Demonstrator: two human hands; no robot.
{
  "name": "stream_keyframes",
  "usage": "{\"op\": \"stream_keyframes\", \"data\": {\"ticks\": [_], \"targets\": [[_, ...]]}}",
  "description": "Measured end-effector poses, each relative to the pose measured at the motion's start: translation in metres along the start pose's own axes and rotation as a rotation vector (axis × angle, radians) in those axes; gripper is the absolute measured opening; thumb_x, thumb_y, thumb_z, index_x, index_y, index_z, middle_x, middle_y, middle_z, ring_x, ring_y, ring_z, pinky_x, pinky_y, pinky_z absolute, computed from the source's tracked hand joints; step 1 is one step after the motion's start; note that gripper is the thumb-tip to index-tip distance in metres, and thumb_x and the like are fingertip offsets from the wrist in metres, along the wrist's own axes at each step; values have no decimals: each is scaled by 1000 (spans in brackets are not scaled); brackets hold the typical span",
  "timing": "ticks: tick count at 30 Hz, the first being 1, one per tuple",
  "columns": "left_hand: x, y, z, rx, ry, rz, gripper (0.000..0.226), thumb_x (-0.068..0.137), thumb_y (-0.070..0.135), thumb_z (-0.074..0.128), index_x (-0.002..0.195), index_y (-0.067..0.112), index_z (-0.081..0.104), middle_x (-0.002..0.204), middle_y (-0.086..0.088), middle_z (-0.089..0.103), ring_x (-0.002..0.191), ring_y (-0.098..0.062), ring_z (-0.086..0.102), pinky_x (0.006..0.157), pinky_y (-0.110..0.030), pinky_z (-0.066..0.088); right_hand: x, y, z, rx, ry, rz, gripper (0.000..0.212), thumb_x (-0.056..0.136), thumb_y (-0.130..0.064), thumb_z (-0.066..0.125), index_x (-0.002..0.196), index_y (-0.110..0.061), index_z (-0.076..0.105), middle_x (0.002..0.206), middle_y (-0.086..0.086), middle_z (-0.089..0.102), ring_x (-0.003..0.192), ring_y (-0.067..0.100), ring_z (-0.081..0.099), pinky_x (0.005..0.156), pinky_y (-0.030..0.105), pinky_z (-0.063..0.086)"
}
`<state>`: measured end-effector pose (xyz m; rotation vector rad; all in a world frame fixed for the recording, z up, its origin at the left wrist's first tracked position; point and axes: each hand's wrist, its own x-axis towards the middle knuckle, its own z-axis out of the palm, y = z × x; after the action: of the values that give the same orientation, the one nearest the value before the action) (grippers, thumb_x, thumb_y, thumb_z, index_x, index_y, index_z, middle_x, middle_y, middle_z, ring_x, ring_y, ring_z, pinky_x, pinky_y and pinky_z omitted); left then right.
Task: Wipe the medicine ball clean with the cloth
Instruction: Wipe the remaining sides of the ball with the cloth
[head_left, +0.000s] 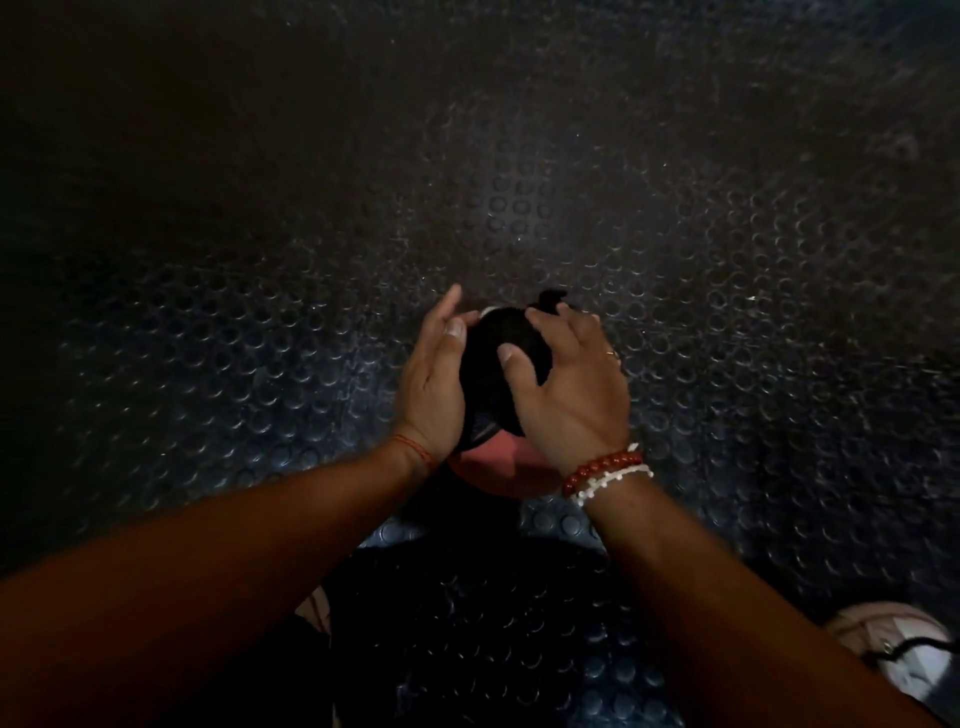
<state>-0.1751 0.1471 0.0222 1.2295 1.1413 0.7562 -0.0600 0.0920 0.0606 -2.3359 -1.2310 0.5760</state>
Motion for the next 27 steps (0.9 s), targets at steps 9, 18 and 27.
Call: {"op": "stream_keyframes", "data": {"ticks": [9, 18, 27], "targets": [[3, -3, 14, 404, -49, 224, 51, 86, 49, 47, 126, 21, 64, 119, 13, 54, 120, -10, 51, 108, -26, 37, 20, 41, -12, 500, 129, 611, 38, 97, -31, 48, 112, -2, 67, 113, 19, 65, 107, 31, 60, 82, 30, 42], [16, 11, 19, 413, -34, 106, 35, 92, 29, 49, 121, 23, 68, 117, 6, 53, 114, -7, 51, 98, -4, 29, -7, 39, -4, 794, 219, 507, 45, 97, -13, 45, 141, -17, 46, 144, 4, 45, 133, 15, 42, 103, 14, 27], [20, 0, 2, 352, 1, 50, 38, 76, 59, 56, 107, 39, 62, 120, 5, 61, 113, -2, 55, 101, -20, 41, 12, 34, 3, 526, 136, 355, 36, 93, -37, 52, 124, -24, 64, 130, -1, 58, 120, 13, 52, 102, 24, 36]]}}
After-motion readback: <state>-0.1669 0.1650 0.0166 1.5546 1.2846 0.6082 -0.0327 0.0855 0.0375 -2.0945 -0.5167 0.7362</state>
